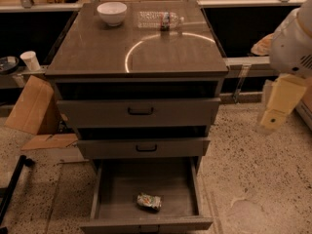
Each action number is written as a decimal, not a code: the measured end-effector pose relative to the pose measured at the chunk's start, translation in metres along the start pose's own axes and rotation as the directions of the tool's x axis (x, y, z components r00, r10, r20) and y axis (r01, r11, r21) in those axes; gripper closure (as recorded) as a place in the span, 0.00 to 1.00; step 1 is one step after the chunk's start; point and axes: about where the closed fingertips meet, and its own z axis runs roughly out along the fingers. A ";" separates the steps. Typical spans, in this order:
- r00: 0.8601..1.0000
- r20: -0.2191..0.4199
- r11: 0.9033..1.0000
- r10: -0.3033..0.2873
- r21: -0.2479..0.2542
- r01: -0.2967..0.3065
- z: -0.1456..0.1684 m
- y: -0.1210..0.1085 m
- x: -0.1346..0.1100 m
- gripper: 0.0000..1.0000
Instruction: Pick 7up can from bottom drawer and place on counter
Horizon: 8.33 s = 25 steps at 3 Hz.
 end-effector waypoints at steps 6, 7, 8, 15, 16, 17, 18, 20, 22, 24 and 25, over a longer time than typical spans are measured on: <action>0.959 0.247 0.970 -0.137 -0.165 0.181 0.235 0.079 -0.032 0.00; 0.959 0.247 0.970 -0.137 -0.165 0.181 0.235 0.079 -0.032 0.00; 0.956 0.249 0.966 -0.152 -0.167 0.197 0.256 0.080 -0.035 0.00; 0.934 0.357 0.937 -0.020 -0.320 0.142 0.511 0.125 -0.060 0.00; 0.922 0.386 0.919 0.045 -0.378 0.113 0.560 0.137 -0.080 0.00; 0.905 0.417 0.904 0.082 -0.413 0.108 0.587 0.141 -0.093 0.00; 0.873 0.470 0.894 0.129 -0.436 0.103 0.640 0.152 -0.098 0.00; 0.901 0.415 0.915 0.128 -0.399 0.054 0.673 0.144 -0.055 0.00; 0.906 0.411 0.953 0.101 -0.303 0.031 0.776 0.091 0.042 0.00; 0.901 0.425 0.951 0.087 -0.305 0.053 0.788 0.093 0.024 0.00; 0.902 0.428 0.956 0.056 -0.284 0.076 0.797 0.093 0.001 0.00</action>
Offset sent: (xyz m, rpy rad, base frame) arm 0.0153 0.0607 -0.1382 0.1814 0.0886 0.1499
